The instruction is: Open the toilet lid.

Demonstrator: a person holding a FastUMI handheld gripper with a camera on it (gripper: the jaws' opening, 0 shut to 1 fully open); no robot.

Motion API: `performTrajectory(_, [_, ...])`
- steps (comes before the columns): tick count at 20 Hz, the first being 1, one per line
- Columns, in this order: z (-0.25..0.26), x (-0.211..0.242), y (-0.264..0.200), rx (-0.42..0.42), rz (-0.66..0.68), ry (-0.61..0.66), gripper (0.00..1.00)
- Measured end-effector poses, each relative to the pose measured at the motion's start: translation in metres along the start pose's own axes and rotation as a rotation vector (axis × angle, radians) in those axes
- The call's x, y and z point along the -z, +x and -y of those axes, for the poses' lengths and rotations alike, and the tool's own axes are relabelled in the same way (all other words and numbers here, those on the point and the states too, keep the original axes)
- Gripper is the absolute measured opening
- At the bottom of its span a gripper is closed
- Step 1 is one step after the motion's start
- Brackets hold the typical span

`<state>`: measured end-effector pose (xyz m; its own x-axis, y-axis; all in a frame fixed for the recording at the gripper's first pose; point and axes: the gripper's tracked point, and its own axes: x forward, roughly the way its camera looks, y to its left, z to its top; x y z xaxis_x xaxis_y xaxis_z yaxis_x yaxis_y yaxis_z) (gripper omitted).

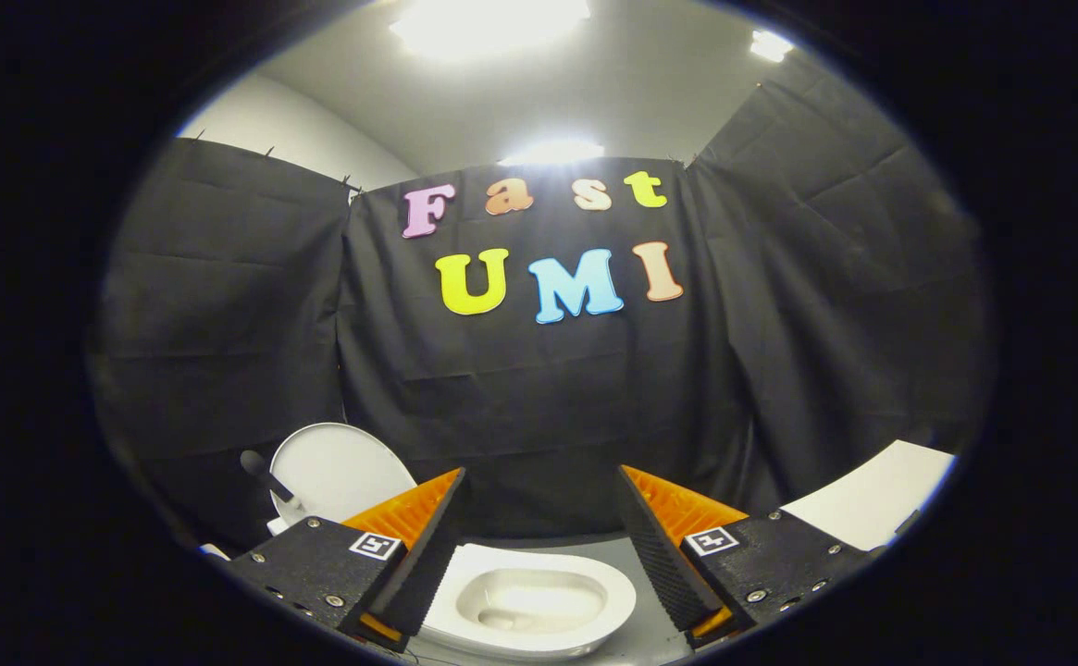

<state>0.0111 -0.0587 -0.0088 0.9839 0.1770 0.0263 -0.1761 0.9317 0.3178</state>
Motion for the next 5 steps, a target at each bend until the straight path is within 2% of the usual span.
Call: performTrajectory(5, [0.035, -0.022, -0.017, 0.023, 0.04, 0.011, 0.96])
